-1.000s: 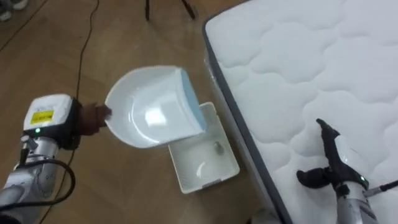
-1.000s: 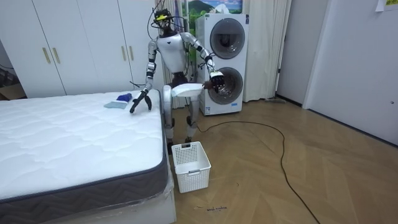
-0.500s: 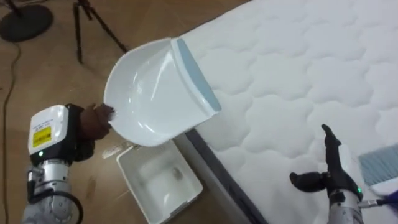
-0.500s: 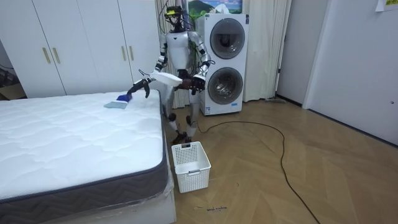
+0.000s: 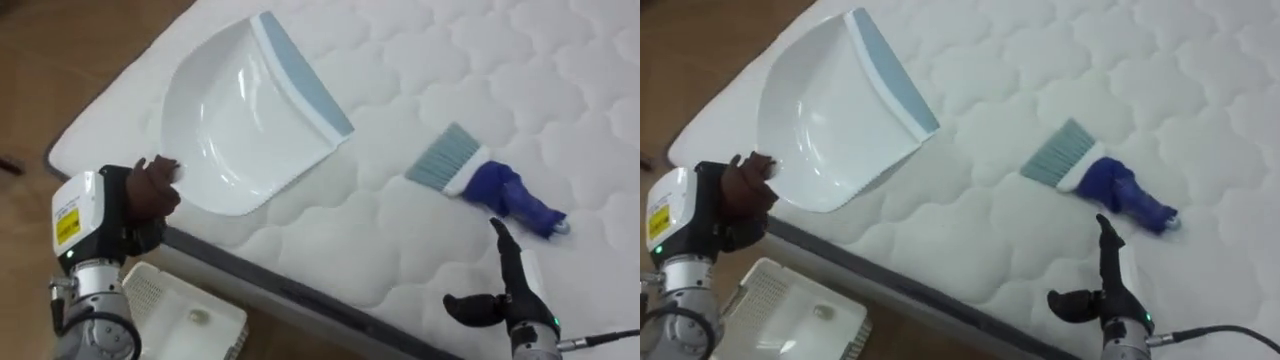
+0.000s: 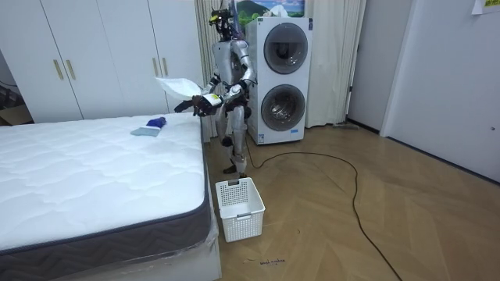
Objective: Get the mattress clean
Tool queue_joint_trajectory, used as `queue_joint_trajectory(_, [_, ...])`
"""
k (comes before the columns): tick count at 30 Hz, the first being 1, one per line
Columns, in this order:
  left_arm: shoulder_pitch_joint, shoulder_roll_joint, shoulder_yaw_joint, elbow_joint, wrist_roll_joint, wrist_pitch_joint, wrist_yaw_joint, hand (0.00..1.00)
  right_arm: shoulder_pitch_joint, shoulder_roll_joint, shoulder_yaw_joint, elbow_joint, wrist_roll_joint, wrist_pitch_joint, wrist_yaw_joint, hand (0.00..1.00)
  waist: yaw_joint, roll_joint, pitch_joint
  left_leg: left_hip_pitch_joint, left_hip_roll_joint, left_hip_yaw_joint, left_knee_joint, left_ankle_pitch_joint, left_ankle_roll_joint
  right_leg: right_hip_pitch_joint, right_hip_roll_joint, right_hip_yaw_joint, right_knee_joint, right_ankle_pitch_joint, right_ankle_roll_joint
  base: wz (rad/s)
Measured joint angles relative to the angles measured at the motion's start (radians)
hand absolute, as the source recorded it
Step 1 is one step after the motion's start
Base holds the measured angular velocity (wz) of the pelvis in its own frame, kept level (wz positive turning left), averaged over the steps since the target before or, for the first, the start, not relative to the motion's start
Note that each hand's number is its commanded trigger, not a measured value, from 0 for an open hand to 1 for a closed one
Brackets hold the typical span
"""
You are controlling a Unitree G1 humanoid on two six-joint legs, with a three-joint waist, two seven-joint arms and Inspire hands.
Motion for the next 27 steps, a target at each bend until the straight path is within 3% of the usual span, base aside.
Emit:
queue_joint_trajectory(3, [0.024, -0.026, 0.0, 0.0, 0.003, 0.0, -0.013, 1.0, 0.017, 0.0, -0.011, -0.029, -0.017, -0.008, 0.023, 0.0, -0.01, 0.009, 0.0009, 0.019, 0.015, 0.0, 0.0, -0.004, -0.019, -0.023, 0.0, 0.03, 0.035, -0.014, -0.018, -0.43])
queue_joint_trajectory(4, [0.055, -0.038, 0.002, -0.001, -0.002, 0.0, -0.014, 1.0, 0.03, -0.001, -0.022, -0.038, -0.019, -0.02, 0.037, 0.0, 0.003, 0.012, 0.0002, 0.039, 0.009, -0.022, 0.0, -0.001, -0.03, -0.032, 0.002, 0.067, 0.054, -0.024, -0.028, -1.17])
queue_joint_trajectory(5, [0.089, -0.045, 0.003, -0.002, -0.01, 0.001, -0.021, 1.0, 0.029, -0.006, -0.028, -0.04, -0.018, -0.019, 0.049, 0.0, 0.024, 0.016, 0.0015, 0.046, -0.014, -0.146, 0.002, 0.001, -0.047, -0.049, 0.018, 0.136, 0.066, -0.037, -0.037, -1.42])
queue_joint_trajectory(6, [0.108, -0.049, 0.005, -0.002, -0.009, 0.002, -0.026, 1.0, 0.026, -0.011, -0.029, -0.04, -0.018, -0.019, 0.056, 0.0, 0.041, 0.023, 0.0013, 0.047, -0.032, -0.242, -0.002, 0.004, -0.058, -0.056, 0.031, 0.171, 0.069, -0.035, -0.043, -1.77])
queue_joint_trajectory(7, [0.141, -0.05, 0.006, -0.002, -0.006, 0.003, -0.036, 1.0, 0.027, -0.016, -0.028, -0.046, -0.019, -0.019, 0.07, 0.0, 0.067, 0.029, -0.0012, 0.058, -0.072, -0.418, -0.015, 0.012, -0.073, -0.069, 0.054, 0.241, 0.08, -0.036, -0.049, -1.7])
queue_joint_trajectory(8, [0.165, -0.05, 0.008, -0.008, -0.005, 0.003, -0.054, 1.0, 0.03, -0.019, -0.028, -0.047, -0.027, -0.019, 0.088, 0.0, 0.077, 0.031, -0.0044, 0.074, -0.099, -0.532, -0.023, 0.017, -0.082, -0.074, 0.084, 0.309, 0.082, -0.035, -0.05, -1.54])
queue_joint_trajectory(10, [0.198, -0.051, 0.011, -0.027, -0.01, 0.0, -0.07, 1.0, 0.03, -0.024, -0.028, -0.06, -0.033, -0.018, 0.112, 0.0, 0.081, 0.031, -0.0068, 0.099, -0.112, -0.611, -0.042, 0.017, -0.095, -0.091, 0.121, 0.379, 0.093, -0.03, -0.059, -1.2])
queue_joint_trajectory(11, [0.212, -0.053, 0.012, -0.028, -0.012, -0.01, -0.077, 1.0, 0.031, -0.023, -0.028, -0.062, -0.033, -0.018, 0.115, 0.0, 0.076, 0.027, -0.009, 0.108, -0.107, -0.615, -0.057, 0.013, -0.102, -0.097, 0.132, 0.408, 0.097, -0.024, -0.061, -1.06])
queue_joint_trajectory(12, [0.22, -0.059, 0.012, -0.028, -0.012, -0.02, -0.083, 0.0, 0.038, -0.022, -0.03, -0.059, -0.033, -0.018, 0.115, 0.0, 0.061, 0.024, -0.0135, 0.129, -0.107, -0.612, -0.082, 0.018, -0.111, -0.097, 0.145, 0.423, 0.097, -0.018, -0.062, -0.68])
queue_joint_trajectory(14, [0.221, -0.073, 0.011, -0.021, -0.012, -0.033, -0.095, 0.0, 0.055, -0.023, -0.031, -0.044, -0.029, -0.018, 0.116, 0.0, 0.056, 0.015, -0.0112, 0.17, -0.108, -0.6, -0.13, 0.024, -0.121, -0.092, 0.154, 0.448, 0.096, -0.009, -0.074, -0.42])
queue_joint_trajectory(17, [0.235, -0.082, 0.005, -0.009, -0.031, -0.036, -0.107, 0.0, 0.079, -0.019, -0.035, -0.008, -0.029, -0.015, 0.13, 0.0, 0.042, 0.004, -0.008, 0.212, -0.109, -0.582, -0.176, 0.026, -0.125, -0.077, 0.162, 0.47, 0.089, -0.005, -0.072, -0.26])
queue_joint_trajectory(18, [0.235, -0.083, 0.004, -0.002, -0.042, -0.036, -0.115, 0.0, 0.089, -0.019, -0.036, -0.007, -0.029, -0.011, 0.135, 0.0, 0.039, 0.005, -0.0107, 0.219, -0.109, -0.58, -0.184, 0.026, -0.125, -0.075, 0.161, 0.471, 0.086, -0.004, -0.071, -0.09])
queue_joint_trajectory(24, [0.234, -0.087, -0.004, 0.122, -0.253, -0.019, -0.184, 0.0, 0.114, -0.006, -0.037, 0.076, 0.026, 0.014, 0.16, 0.0, 0.025, 0.002, -0.0085, 0.259, -0.108, -0.576, -0.242, 0.023, -0.122, -0.023, 0.163, 0.466, 0.002, 0.032, -0.055, -0.01])
queue_joint_trajectory(27, [0.234, -0.087, 0.005, 0.215, -0.27, 0.001, -0.219, 0.0, 0.117, 0.004, -0.039, 0.155, 0.056, 0.022, 0.186, 0.0, 0.022, 0.002, -0.0083, 0.269, -0.109, -0.574, -0.267, 0.022, -0.119, -0.011, 0.162, 0.462, -0.015, 0.042, -0.051, 0.0])
